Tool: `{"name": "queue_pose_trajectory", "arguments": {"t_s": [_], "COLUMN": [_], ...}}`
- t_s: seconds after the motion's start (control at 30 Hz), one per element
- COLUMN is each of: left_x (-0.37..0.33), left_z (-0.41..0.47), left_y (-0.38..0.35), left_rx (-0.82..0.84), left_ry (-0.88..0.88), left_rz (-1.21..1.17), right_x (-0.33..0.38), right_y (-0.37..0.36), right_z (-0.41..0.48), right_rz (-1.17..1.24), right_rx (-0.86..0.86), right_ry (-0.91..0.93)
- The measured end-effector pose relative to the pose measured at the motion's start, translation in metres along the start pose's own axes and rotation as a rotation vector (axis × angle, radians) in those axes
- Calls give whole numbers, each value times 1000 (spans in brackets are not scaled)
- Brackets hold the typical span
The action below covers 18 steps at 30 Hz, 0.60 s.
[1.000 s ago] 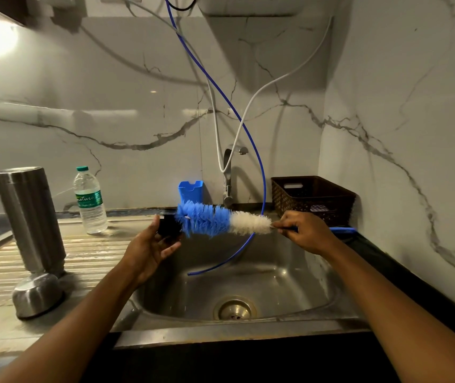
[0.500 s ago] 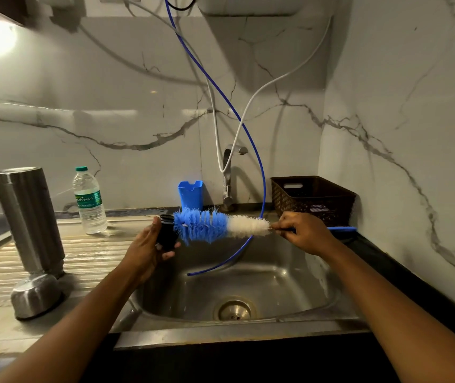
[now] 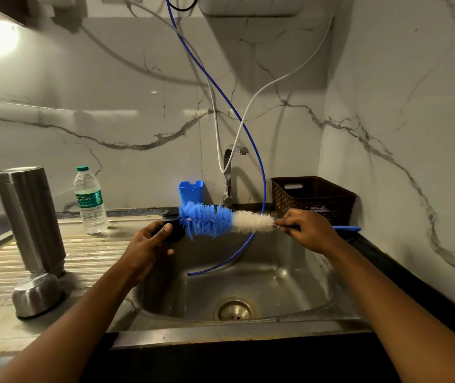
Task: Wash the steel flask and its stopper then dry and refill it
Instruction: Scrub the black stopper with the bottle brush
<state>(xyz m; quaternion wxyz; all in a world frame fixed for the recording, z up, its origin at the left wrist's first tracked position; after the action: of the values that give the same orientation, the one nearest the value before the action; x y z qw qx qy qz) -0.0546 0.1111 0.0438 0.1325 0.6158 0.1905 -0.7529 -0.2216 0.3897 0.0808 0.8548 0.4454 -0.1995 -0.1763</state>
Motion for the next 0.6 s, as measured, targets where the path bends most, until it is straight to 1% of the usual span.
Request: {"name": "queue_pose_trajectory", "arguments": {"t_s": [0.07, 0.17, 0.3, 0.47, 0.6], "left_x": [-1, 2, 6, 11, 11], "left_z": [-1, -1, 3, 8, 11], "left_y": [0, -1, 1, 4, 6], "left_rx": [24, 41, -36, -115, -130], "left_ry": [4, 21, 46, 78, 86], "left_rz": [28, 50, -25, -186, -296], "right_x": [1, 9, 20, 16, 13], "right_y": [3, 11, 15, 18, 21], "right_z": [0, -1, -1, 1, 3], "right_rz": [-24, -91, -167, -71, 41], "right_rx": [-34, -138, -231, -264, -226], "right_ry": [21, 73, 116, -4, -76]}}
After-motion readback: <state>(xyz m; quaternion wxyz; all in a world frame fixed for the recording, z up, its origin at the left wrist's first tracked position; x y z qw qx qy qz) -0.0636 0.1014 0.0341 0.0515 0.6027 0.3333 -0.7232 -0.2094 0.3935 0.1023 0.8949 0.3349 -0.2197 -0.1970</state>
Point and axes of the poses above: each hand's wrist, its own z-axis towards the middle knuckle, its own y-axis out of the back of the hand, x = y × z, the point moved 7 cm from there along z, towards the middle knuckle, and after that the axes turned 3 degrees about y, right-handed, at the moved point
